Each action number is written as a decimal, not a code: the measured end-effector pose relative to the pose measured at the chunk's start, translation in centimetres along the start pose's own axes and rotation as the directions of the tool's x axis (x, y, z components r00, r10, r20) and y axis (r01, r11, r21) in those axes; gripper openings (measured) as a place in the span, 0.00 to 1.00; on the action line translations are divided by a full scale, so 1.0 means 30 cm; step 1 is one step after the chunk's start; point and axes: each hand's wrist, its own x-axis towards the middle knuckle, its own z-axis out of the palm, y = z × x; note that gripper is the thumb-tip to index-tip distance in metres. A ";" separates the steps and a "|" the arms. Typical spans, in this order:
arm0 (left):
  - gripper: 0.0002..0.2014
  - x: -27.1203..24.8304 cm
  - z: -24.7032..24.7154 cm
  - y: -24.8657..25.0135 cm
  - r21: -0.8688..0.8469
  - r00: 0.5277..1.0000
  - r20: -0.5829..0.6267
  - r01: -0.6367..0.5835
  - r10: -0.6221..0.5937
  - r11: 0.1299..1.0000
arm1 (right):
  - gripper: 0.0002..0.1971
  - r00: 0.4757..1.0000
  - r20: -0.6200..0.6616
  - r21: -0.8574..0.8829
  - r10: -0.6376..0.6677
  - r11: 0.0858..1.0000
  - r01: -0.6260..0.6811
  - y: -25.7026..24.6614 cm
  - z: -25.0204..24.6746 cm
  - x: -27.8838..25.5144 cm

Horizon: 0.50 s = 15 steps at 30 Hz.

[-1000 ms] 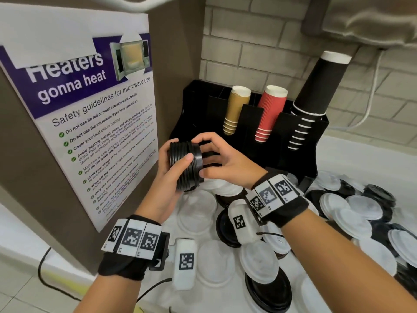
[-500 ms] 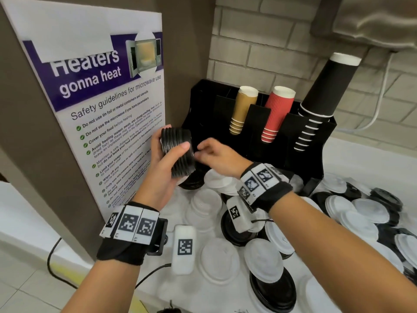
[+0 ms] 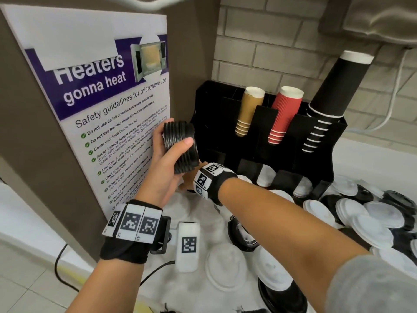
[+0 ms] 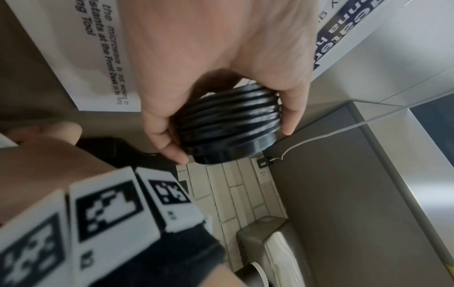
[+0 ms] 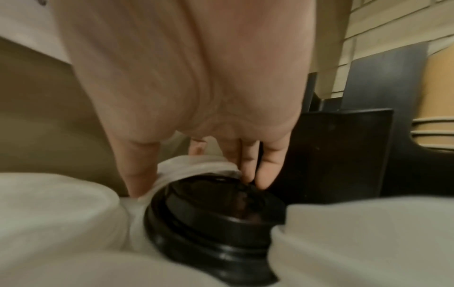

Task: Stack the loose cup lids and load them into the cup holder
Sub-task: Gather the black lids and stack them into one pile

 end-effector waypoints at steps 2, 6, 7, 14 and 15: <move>0.35 0.001 -0.005 0.004 0.009 1.000 -0.003 -0.003 0.003 1.000 | 0.30 0.998 -0.026 -0.036 0.049 0.998 -0.050 0.005 -0.016 -0.016; 0.31 0.013 -0.014 0.003 0.048 0.999 -0.011 -0.044 0.045 0.998 | 0.32 0.993 -0.108 0.191 -0.057 0.979 0.077 0.033 -0.092 -0.107; 0.30 0.016 -0.015 0.004 0.058 0.999 -0.011 -0.048 0.049 0.997 | 0.31 0.985 -0.129 0.240 -0.113 0.960 0.142 0.043 -0.105 -0.132; 0.31 0.020 -0.012 0.003 0.083 0.999 -0.004 -0.043 0.043 0.996 | 0.48 0.994 0.109 -0.011 0.013 1.000 -0.012 0.087 -0.081 -0.067; 0.31 0.020 -0.014 0.003 0.086 0.999 -0.008 -0.043 0.044 0.995 | 0.47 0.990 0.139 -0.035 0.022 0.999 -0.017 0.087 -0.075 -0.050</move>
